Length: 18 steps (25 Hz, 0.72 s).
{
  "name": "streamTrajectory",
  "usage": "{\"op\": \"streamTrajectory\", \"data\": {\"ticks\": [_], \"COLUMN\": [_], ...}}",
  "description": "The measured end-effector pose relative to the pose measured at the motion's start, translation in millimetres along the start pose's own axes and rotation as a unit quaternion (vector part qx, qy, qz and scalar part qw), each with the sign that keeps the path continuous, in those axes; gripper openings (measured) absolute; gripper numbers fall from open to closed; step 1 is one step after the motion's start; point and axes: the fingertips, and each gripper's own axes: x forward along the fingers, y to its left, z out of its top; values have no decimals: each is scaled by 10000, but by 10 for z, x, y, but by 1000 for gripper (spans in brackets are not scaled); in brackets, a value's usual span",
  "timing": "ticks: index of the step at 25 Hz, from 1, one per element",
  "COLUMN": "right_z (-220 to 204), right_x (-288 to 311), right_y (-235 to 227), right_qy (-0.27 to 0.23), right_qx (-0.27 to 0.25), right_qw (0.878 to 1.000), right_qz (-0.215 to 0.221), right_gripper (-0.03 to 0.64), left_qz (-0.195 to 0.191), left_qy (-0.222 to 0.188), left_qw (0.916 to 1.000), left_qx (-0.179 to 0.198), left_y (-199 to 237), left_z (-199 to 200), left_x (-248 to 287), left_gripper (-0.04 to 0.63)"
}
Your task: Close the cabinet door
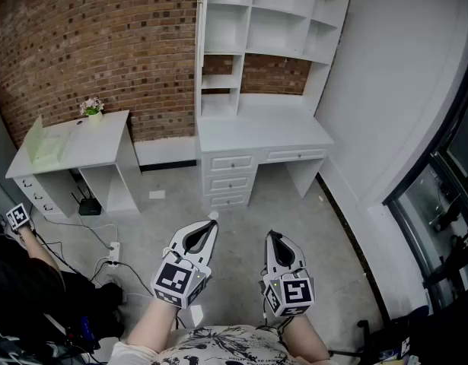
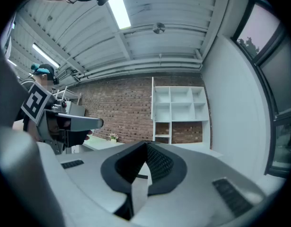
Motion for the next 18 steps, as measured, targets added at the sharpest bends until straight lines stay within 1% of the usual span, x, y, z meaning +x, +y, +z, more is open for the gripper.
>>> {"op": "streamTrajectory", "data": {"ticks": [7,13,18], "right_z": [-63,-121,-226], "right_x": [13,151,272], "right_y": [-76,-92,-110], "right_qy": [59,160,208], "right_qx": [-8,57,43], "right_qw": [10000,9998,9994], "right_qz": [-78,-84,-257], "right_gripper": [6,6,8], "left_qz": [-86,-99,-117], "left_qy": [163,217,291], "left_qw": [9998,9997,9995], "left_qx": [-37,-60,-74], "left_y": [-88,2,70], "left_z": [-131,-169,-292], "left_x": [86,177,201], "left_gripper": [6,7,7]}}
